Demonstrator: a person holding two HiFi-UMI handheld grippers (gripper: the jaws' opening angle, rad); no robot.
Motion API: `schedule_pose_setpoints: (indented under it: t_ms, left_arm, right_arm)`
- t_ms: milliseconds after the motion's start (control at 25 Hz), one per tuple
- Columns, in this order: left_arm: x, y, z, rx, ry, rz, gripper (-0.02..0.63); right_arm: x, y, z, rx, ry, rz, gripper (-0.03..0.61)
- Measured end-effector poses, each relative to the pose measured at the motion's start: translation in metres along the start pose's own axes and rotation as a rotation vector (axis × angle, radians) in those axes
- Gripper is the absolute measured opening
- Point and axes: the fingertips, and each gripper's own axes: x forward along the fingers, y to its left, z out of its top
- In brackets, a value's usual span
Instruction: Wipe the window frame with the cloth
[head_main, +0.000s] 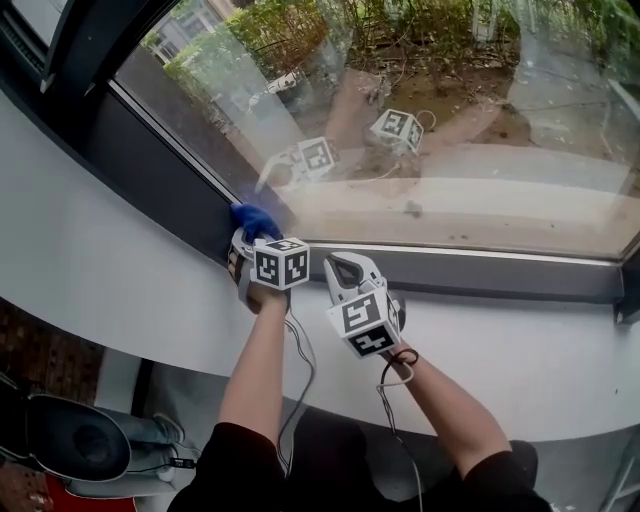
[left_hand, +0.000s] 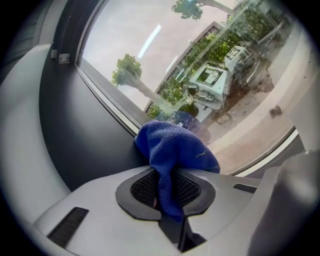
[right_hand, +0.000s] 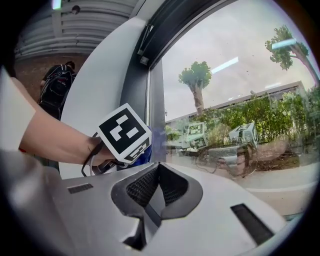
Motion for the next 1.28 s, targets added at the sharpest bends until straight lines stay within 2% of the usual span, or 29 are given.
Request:
schedule_pose_setpoints:
  t_ms: [120, 400, 720, 880, 1280]
  left_arm:
    - [0.002, -0.013, -0.009, 0.019, 0.03, -0.054, 0.058]
    - [0.011, -0.038, -0.027, 0.066, 0.085, -0.125, 0.058]
    - [0.018, -0.053, -0.042, 0.107, 0.144, -0.167, 0.058]
    - [0.018, -0.063, -0.049, 0.155, 0.146, -0.151, 0.058]
    - [0.021, -0.073, -0.051, 0.183, 0.13, -0.137, 0.058]
  right_arm:
    - [-0.003, 0.002, 0.001, -0.001, -0.007, 0.003, 0.006]
    - [-0.012, -0.002, -0.001, 0.0, -0.006, -0.008, 0.006]
    - [-0.008, -0.004, -0.011, 0.006, 0.027, -0.018, 0.006]
    - [-0.008, -0.003, -0.021, 0.01, 0.055, -0.015, 0.006]
    - [0.013, 0.013, -0.044, 0.046, 0.131, 0.005, 0.006]
